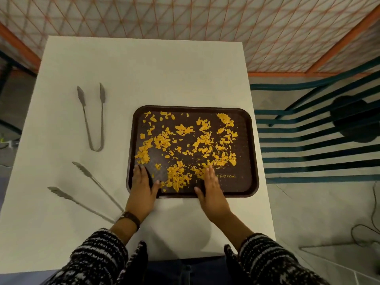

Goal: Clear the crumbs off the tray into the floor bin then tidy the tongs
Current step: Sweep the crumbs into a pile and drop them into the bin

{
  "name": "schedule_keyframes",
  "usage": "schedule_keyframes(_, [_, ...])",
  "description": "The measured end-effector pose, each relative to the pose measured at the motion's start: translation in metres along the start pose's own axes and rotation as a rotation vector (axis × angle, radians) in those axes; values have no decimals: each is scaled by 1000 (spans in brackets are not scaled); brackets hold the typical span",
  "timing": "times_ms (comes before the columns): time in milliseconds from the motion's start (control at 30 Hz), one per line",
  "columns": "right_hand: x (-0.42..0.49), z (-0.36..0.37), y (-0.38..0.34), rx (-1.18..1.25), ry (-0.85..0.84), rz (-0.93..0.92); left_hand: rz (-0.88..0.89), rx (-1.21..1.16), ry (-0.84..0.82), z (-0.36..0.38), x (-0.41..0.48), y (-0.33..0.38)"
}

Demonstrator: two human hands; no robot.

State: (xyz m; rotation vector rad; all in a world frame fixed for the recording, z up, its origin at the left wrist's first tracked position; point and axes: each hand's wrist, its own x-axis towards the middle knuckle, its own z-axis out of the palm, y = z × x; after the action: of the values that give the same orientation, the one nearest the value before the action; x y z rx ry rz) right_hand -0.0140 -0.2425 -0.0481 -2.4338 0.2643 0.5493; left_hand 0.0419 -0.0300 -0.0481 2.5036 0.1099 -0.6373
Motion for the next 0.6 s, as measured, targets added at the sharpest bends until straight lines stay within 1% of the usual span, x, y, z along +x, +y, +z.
schedule_keyframes(67, [-4,-4,2,0,-10,-34,-38,67,20,10,2,10])
schedule_keyframes(133, [-7,-10,13,-41,36,2,-35,110,-4,23,-4,22])
schedule_keyframes(200, [-9,-17,29,-145,91,106,47,110,-78,37,-15,29])
schedule_keyframes(267, [-11,-25,42,-265,108,247,159,105,-168,48,-24,35])
schedule_keyframes(333, [-12,-29,50,-311,96,353,222,75,-231,50,-26,38])
schedule_keyframes(367, [-12,-28,50,-317,95,370,226,46,-239,47,-25,39])
schedule_keyframes(433, [-12,-21,44,-313,98,333,195,-26,-211,38,-21,38])
schedule_keyframes(500, [-10,-8,33,-301,68,228,155,-75,-117,25,-13,32])
schedule_keyframes(600, [-10,4,13,-254,-49,38,83,-78,1,6,2,20])
